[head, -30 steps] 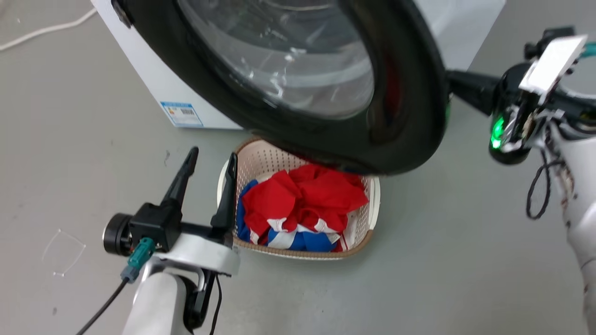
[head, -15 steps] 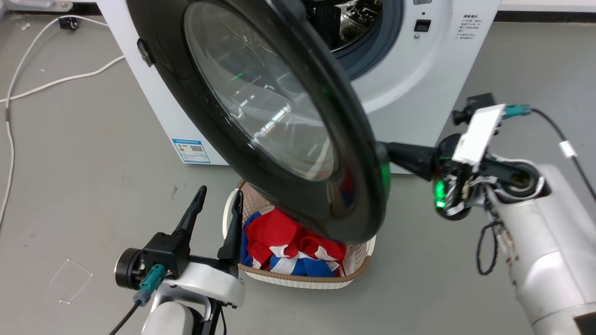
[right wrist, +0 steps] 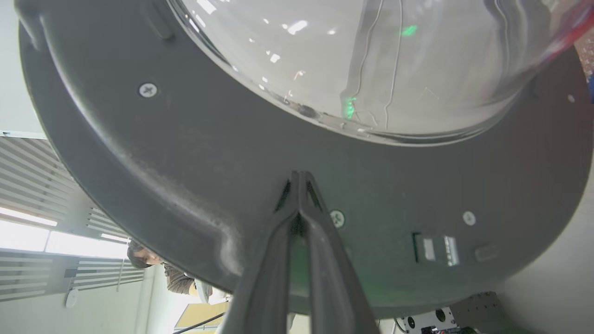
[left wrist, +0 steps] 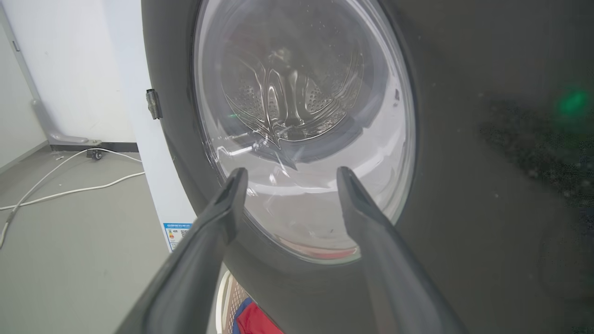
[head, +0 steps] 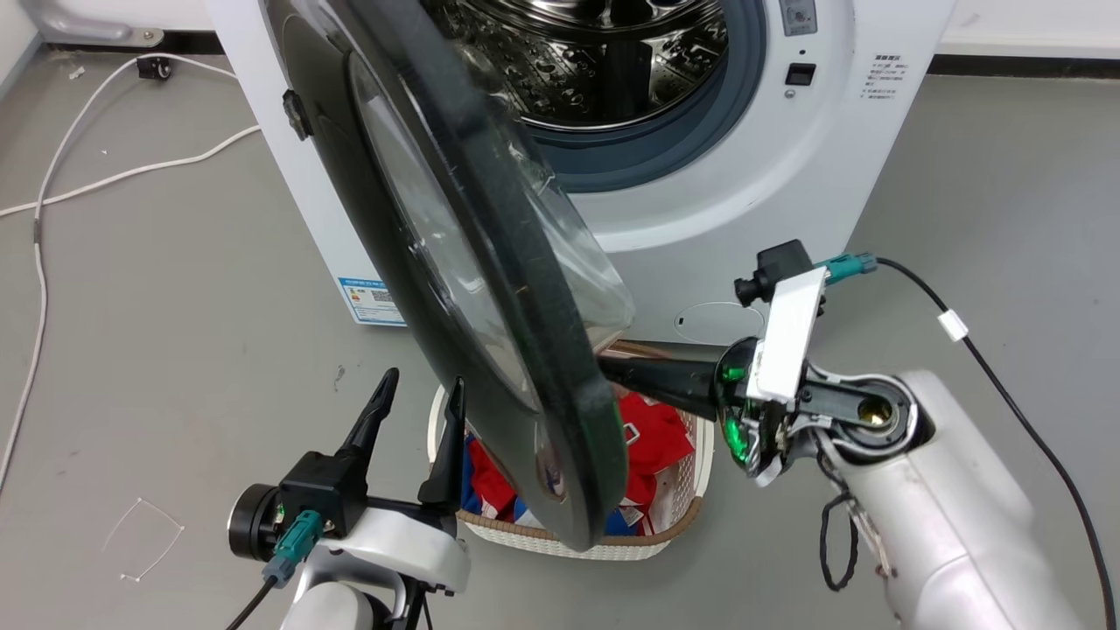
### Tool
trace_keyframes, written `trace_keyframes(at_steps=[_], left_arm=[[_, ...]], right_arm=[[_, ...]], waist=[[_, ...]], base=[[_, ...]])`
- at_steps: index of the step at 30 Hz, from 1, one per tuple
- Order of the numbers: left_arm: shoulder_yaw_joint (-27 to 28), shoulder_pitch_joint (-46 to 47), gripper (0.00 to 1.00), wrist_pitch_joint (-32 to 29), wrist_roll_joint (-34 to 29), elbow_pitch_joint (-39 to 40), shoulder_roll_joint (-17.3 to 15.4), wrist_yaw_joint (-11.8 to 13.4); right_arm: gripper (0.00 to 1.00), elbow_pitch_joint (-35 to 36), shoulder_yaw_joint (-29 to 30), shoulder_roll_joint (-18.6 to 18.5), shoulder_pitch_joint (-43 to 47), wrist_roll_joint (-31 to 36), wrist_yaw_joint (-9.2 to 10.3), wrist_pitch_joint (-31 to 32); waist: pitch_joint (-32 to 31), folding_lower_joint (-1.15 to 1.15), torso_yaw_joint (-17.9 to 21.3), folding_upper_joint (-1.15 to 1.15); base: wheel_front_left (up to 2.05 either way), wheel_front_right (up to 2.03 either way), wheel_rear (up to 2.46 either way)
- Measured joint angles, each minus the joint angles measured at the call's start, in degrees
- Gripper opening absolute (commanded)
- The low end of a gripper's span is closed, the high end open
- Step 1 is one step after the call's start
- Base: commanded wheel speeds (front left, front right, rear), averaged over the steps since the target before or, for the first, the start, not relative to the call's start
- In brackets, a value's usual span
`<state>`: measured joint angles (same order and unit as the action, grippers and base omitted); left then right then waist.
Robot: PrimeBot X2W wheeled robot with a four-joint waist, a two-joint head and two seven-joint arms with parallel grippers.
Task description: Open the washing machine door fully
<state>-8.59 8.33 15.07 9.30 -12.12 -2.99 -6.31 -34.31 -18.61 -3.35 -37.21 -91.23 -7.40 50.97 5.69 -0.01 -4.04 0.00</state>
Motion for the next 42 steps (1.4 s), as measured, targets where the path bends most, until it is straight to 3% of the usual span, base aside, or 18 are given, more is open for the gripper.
trace_keyframes(at_steps=[8, 15, 24, 25, 26, 27, 28, 30, 33, 34, 42], left_arm=[[0.45, -0.88, 1.0, 0.01, 0.05, 0.02, 0.02, 0.51], [1.24, -1.85, 1.0, 0.01, 0.09, 0.59, 0.03, 0.78], [2.41, -3.1, 1.0, 0.0, 0.04, 0.85, 0.08, 0.86], [2.45, -3.15, 1.0, 0.0, 0.04, 0.85, 0.05, 0.86], [2.53, -3.15, 1.0, 0.0, 0.04, 0.85, 0.05, 0.87], [2.56, -3.15, 1.0, 0.0, 0.04, 0.82, 0.05, 0.87], [2.57, -3.15, 1.0, 0.0, 0.04, 0.8, 0.05, 0.87], [2.63, -3.16, 1.0, 0.01, 0.05, 0.87, 0.05, 0.87], [2.83, -3.2, 1.0, 0.0, 0.05, 0.97, 0.04, 0.88], [2.96, -3.21, 1.0, 0.01, 0.01, 1.03, 0.08, 0.93], [3.48, -3.24, 1.0, 0.0, -0.55, 1.22, 0.05, 0.83]], right_arm=[[0.0, 6.01, -1.34, 0.38, 5.3, 0.88, -0.01, -8.79], [0.0, 8.81, 5.15, -1.01, 9.33, 10.38, -0.01, -33.6], [0.0, 12.99, 10.54, -4.02, 17.84, 18.44, -0.01, -53.12], [0.12, 13.61, 10.89, -4.33, 18.93, 19.6, 0.0, -54.95], [0.43, 14.28, 11.22, -4.69, 19.97, 20.65, -0.01, -56.47], [0.88, 14.9, 11.41, -5.16, 21.0, 22.09, -0.01, -57.76], [1.0, 15.48, 11.56, -5.68, 22.06, 23.79, -0.01, -59.21], [1.0, 16.29, 11.91, -6.67, 23.93, 28.26, -0.01, -61.85], [1.0, 16.99, 13.55, -8.61, 25.62, 40.98, -0.01, -64.71], [1.0, 18.09, 15.88, -8.13, 26.44, 49.0, -0.01, -65.26], [1.0, 29.18, 21.42, -2.54, 31.37, 77.36, -0.09, -62.47]], waist=[[-0.79, 0.0, 0.72, 0.0], [-1.45, 0.01, 1.94, 0.0], [-1.96, 0.01, 3.84, 0.0], [-2.07, 0.01, 3.95, 0.0], [-2.18, 0.01, 4.04, 0.0], [-2.3, 0.01, 4.11, 0.0], [-2.43, 0.01, 4.16, 0.0], [-2.59, 0.01, 4.3, 0.0], [-2.68, 0.01, 4.46, 0.0], [-2.75, 0.01, 4.55, 0.0], [-2.88, 0.01, 4.5, 0.0]], base=[[0.0, 0.0, 0.0], [0.0, 0.0, 0.0], [0.0, 0.0, 0.0], [0.0, 0.0, 0.0], [0.0, 0.0, 0.0], [0.0, 0.0, 0.0], [0.0, 0.0, 0.0], [0.0, 0.0, 0.0], [0.0, 0.0, 0.0], [0.0, 0.0, 0.0], [0.0, 0.0, 0.0]])
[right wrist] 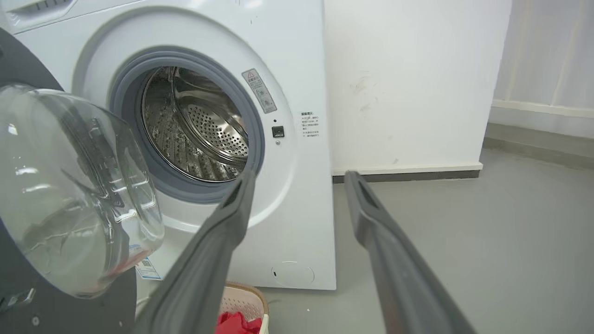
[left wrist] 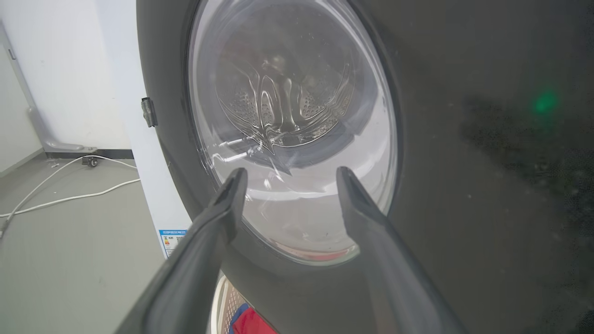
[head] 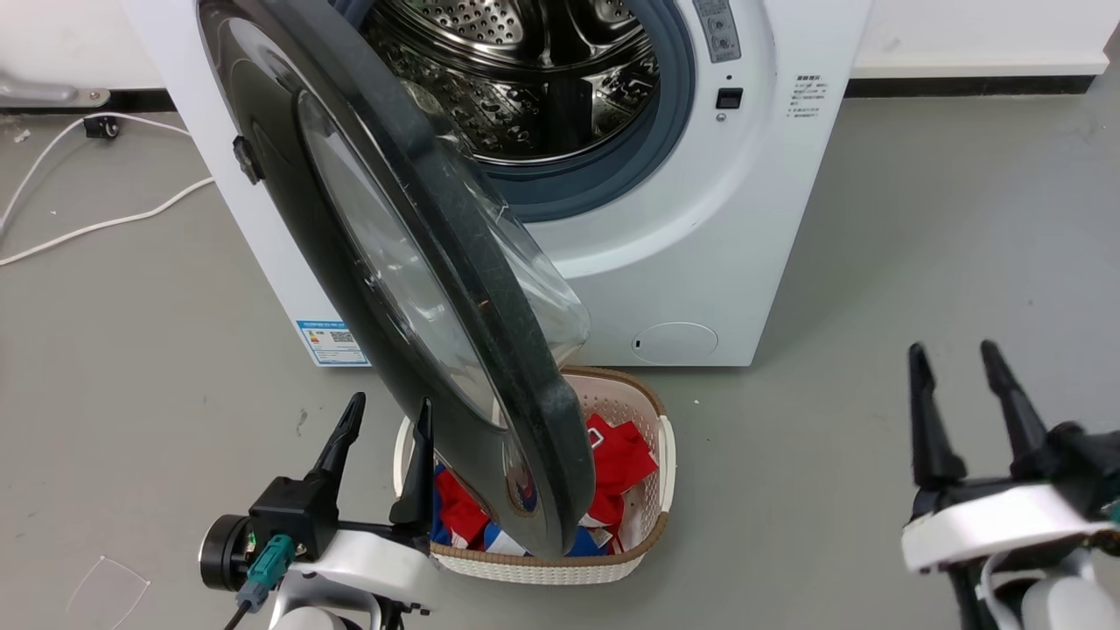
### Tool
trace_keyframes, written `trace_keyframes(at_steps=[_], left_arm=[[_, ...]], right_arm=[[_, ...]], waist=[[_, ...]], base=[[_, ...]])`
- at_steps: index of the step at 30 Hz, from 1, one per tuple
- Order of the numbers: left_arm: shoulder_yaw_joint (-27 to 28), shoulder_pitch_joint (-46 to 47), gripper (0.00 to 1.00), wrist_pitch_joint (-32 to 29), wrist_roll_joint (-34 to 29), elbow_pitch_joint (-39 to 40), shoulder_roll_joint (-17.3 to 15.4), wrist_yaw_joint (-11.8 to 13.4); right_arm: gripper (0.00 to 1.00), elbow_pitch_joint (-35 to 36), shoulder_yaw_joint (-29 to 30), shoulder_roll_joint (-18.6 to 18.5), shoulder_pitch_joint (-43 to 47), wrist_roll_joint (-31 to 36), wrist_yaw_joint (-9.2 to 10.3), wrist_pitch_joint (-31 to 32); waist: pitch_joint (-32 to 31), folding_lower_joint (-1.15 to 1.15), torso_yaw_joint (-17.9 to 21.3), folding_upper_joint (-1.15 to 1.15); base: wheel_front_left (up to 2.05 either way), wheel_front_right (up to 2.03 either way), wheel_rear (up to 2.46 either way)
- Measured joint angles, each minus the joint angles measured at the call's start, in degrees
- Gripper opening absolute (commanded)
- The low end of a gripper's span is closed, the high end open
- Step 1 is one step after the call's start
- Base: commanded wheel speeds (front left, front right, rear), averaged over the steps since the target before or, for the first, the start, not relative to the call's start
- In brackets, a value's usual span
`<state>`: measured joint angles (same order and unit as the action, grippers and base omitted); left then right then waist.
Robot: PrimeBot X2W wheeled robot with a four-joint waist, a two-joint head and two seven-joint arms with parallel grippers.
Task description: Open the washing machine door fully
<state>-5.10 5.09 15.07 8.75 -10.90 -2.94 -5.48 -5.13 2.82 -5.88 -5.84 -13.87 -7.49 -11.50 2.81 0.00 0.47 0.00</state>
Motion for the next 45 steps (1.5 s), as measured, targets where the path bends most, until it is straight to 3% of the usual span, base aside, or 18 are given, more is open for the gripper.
trace_keyframes(at_steps=[6, 25, 26, 27, 28, 37, 45], left_arm=[[0.08, -0.01, 1.0, 0.0, -0.51, -0.18, 0.0, -0.09], [-0.44, -0.38, 1.0, 0.0, -0.78, -1.66, 0.0, -0.59], [-0.43, -0.38, 0.97, 0.0, -0.77, -1.71, 0.0, -0.59], [-0.45, -0.38, 0.42, 0.01, -0.77, -1.8, 0.0, -0.64], [-0.43, -0.38, 0.0, 0.0, -0.78, -1.83, -0.01, -0.67], [0.33, 0.38, 0.0, 0.0, 0.07, -1.85, -0.08, -0.66], [2.5, 4.63, 0.0, 0.0, 0.03, 6.33, -0.73, 0.53]], right_arm=[[1.0, 4.56, -1.62, 2.19, 5.45, 8.98, -0.01, 4.09], [1.0, 1.49, -0.93, 2.88, 6.76, 8.04, -0.01, 3.97], [1.0, 1.53, -0.88, 2.88, 6.62, 8.04, -0.01, 3.96], [1.0, 1.52, -0.79, 2.88, 6.54, 8.04, -0.01, 3.96], [1.0, 1.55, -0.76, 2.89, 6.46, 8.05, -0.01, 3.96], [1.0, 2.03, -0.92, 2.89, 6.42, 8.32, -0.01, 4.23], [1.0, 2.78, -1.08, 2.9, 6.28, 8.38, -0.01, 4.47]], waist=[[-0.45, 0.0, -0.4, 0.0], [-1.03, 0.0, -0.37, 0.0], [-0.99, 0.0, -0.4, 0.0], [-0.96, 0.0, -0.41, 0.0], [-0.9, 0.0, -0.42, 0.0], [-0.34, 0.0, -0.55, 0.0], [0.17, 0.0, -0.81, 0.0]], base=[[0.0, 0.0, 0.0], [0.0, 0.0, 0.0], [0.0, 0.0, 0.0], [0.0, 0.0, 0.0], [0.0, 0.0, 0.0], [0.0, 0.0, 0.0], [0.0, 0.0, 0.0]])
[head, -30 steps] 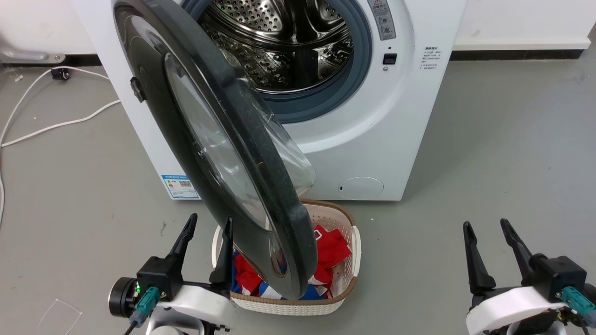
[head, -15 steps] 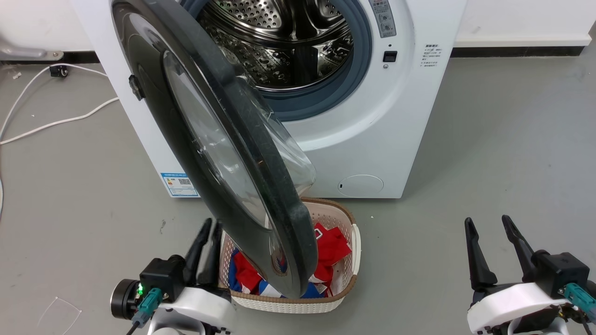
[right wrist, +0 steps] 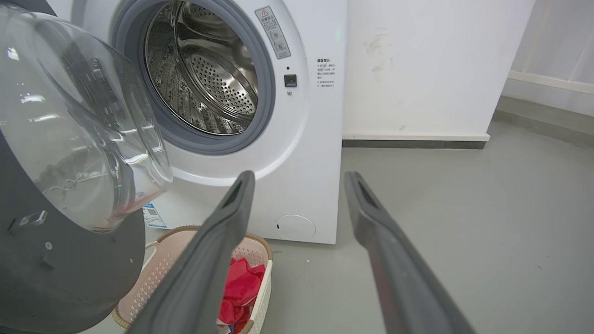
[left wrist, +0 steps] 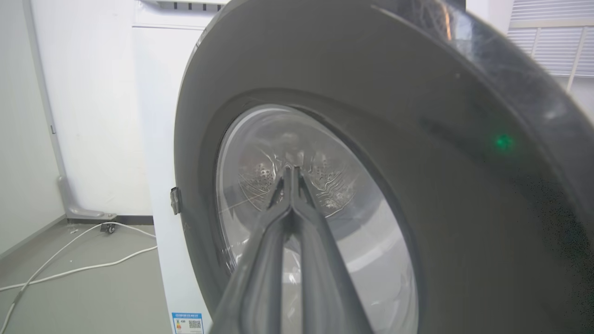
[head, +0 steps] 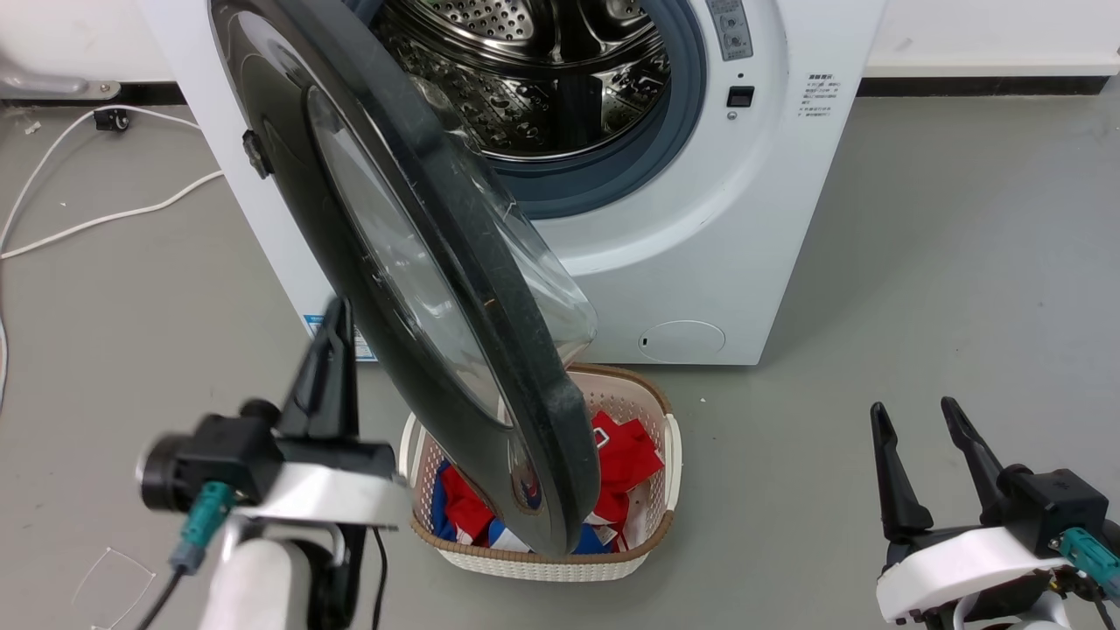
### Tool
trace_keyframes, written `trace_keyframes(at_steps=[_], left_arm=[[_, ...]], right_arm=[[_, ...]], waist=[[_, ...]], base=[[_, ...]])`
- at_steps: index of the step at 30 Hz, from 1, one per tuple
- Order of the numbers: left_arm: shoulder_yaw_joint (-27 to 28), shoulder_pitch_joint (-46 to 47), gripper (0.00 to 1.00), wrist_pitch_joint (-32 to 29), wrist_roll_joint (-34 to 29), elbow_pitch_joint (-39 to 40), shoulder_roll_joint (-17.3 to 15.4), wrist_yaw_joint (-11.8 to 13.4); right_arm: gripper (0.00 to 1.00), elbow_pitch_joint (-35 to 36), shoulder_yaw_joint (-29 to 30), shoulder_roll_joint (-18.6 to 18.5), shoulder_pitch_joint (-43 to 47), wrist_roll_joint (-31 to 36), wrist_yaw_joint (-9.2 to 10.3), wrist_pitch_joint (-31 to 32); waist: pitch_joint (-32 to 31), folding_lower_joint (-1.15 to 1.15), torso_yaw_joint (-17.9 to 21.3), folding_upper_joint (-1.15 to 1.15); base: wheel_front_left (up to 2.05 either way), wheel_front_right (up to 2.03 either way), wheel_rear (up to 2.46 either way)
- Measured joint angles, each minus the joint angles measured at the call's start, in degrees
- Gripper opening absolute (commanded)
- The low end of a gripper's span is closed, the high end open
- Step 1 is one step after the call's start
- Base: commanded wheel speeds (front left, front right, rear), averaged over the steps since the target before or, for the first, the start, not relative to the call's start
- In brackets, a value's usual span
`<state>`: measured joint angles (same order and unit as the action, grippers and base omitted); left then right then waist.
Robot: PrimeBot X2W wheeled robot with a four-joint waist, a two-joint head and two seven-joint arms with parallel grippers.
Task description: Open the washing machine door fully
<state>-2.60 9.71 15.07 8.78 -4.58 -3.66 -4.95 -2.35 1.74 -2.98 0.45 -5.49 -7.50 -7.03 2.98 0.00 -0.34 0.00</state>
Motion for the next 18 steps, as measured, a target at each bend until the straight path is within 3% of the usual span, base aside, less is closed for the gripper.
trace_keyframes(at_steps=[9, 18], left_arm=[[-0.93, 4.33, 0.0, -0.36, -1.16, 16.05, -0.56, 0.94], [-10.69, 4.39, 0.0, -6.23, 0.01, 26.32, 0.15, -0.18]], right_arm=[[1.0, 0.53, -0.1, 0.01, 0.02, 0.01, 0.0, 0.36], [1.0, 0.91, 0.02, 0.02, 0.05, -0.02, 0.0, 0.6]], waist=[[-0.19, 0.0, 0.25, 0.0], [0.06, 0.0, 0.75, 0.0]], base=[[0.0, 0.0, 0.0], [0.0, 0.0, 0.0]])
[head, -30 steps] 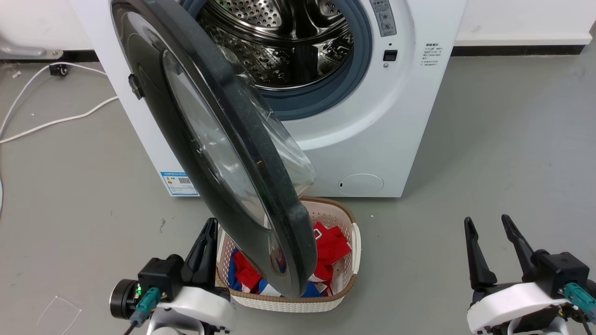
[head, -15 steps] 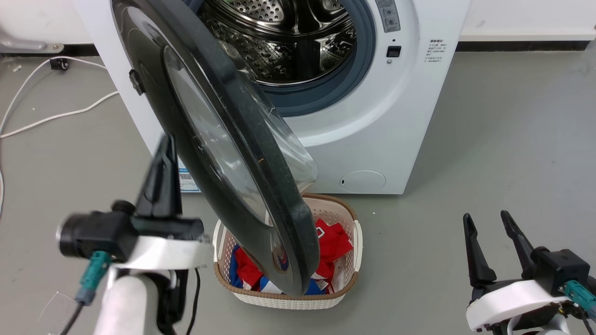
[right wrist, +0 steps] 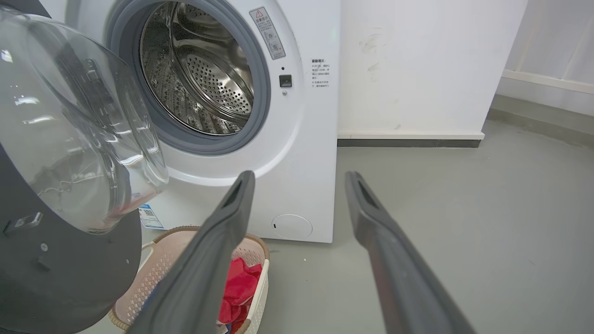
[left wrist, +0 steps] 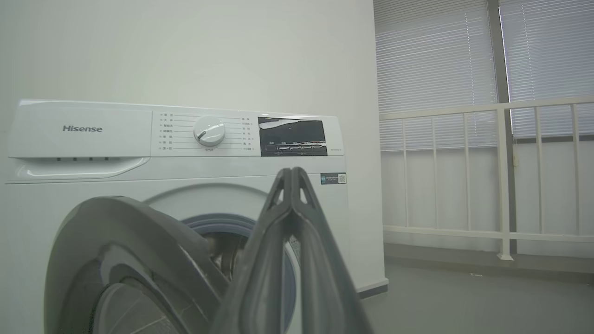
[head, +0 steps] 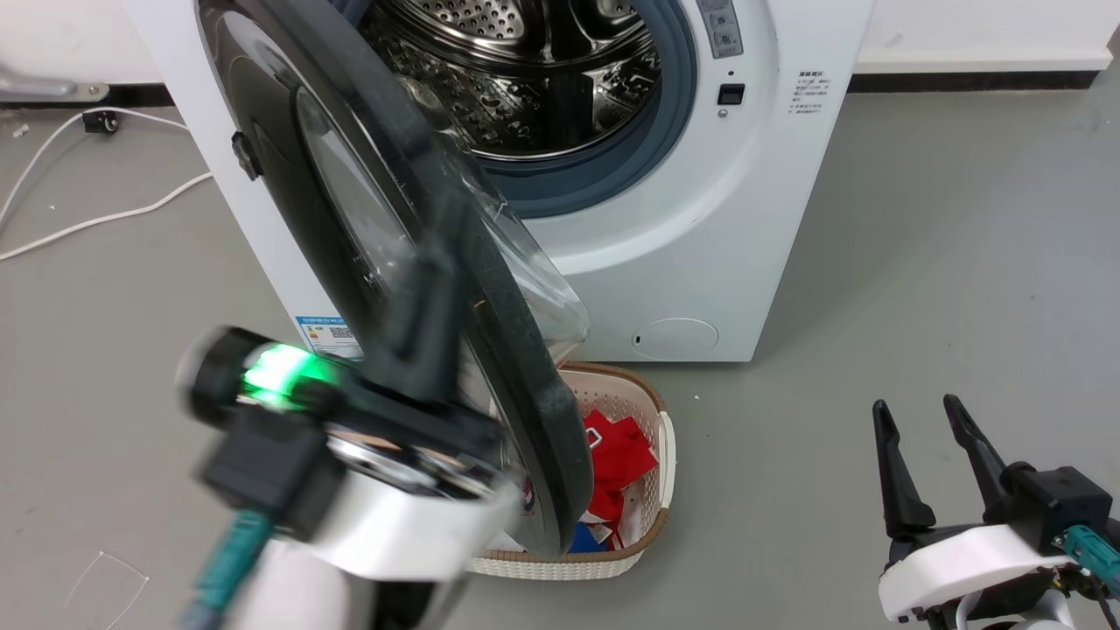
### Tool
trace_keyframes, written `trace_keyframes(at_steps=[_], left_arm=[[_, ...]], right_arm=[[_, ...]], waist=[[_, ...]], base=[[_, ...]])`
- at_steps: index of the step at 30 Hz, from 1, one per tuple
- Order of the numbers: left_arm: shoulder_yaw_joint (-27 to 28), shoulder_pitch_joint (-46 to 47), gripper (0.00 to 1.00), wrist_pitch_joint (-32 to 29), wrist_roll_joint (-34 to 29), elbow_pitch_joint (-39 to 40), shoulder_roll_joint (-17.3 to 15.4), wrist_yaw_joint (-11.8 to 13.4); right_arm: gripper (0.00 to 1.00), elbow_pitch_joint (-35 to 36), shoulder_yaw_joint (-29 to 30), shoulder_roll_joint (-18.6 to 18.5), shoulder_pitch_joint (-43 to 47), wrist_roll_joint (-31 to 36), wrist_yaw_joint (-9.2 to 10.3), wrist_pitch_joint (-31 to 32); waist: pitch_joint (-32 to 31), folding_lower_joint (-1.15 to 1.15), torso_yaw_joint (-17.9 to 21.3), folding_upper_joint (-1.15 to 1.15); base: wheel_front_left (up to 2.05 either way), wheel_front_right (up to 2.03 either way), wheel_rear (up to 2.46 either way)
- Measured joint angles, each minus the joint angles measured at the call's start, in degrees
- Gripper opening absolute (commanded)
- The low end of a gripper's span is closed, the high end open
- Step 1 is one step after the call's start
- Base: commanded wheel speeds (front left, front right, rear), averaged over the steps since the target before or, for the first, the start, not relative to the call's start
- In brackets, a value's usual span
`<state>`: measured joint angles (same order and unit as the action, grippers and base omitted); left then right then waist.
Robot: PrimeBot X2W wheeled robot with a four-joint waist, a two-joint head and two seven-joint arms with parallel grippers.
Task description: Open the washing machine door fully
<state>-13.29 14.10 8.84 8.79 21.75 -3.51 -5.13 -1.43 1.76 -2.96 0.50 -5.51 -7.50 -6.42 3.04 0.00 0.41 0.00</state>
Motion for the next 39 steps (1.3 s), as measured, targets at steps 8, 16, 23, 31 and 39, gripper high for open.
trace_keyframes(at_steps=[8, 16, 23, 31, 39], left_arm=[[-12.92, -5.0, 0.0, -8.89, 4.79, 0.14, 0.29, -1.3], [-24.08, -9.15, 0.0, -13.72, 8.62, -4.33, -0.54, -1.94], [-23.9, -10.86, 0.0, -12.52, 7.86, -13.72, -1.63, -0.23], [-18.94, -8.24, 0.0, -8.4, 7.68, -20.09, -1.09, 4.48], [-17.74, -6.08, 0.0, -7.62, 8.95, -23.56, -0.16, 6.23]], right_arm=[[1.0, -0.3, 0.53, 0.01, -0.01, -0.01, 0.0, 0.35], [1.0, -0.62, 0.88, 0.01, 0.03, -0.02, 0.0, 0.43], [1.0, -1.08, 0.64, 0.02, 0.04, -0.58, 0.0, 0.37], [1.0, -1.56, 0.37, 0.02, 0.03, -1.07, 0.01, 0.16], [1.0, -2.18, 0.29, 0.03, -0.03, -1.34, 0.0, 0.05]], waist=[[0.69, 0.0, 0.14, 0.0], [0.68, 0.0, -0.38, 0.0], [0.58, 0.0, 0.03, 0.0], [1.1, 0.0, 0.61, 0.0], [1.48, 0.0, 0.65, 0.0]], base=[[0.0, 0.0, 0.0], [0.0, 0.0, 0.0], [0.0, 0.0, 0.0], [0.0, 0.0, 0.0], [0.0, 0.0, 0.0]])
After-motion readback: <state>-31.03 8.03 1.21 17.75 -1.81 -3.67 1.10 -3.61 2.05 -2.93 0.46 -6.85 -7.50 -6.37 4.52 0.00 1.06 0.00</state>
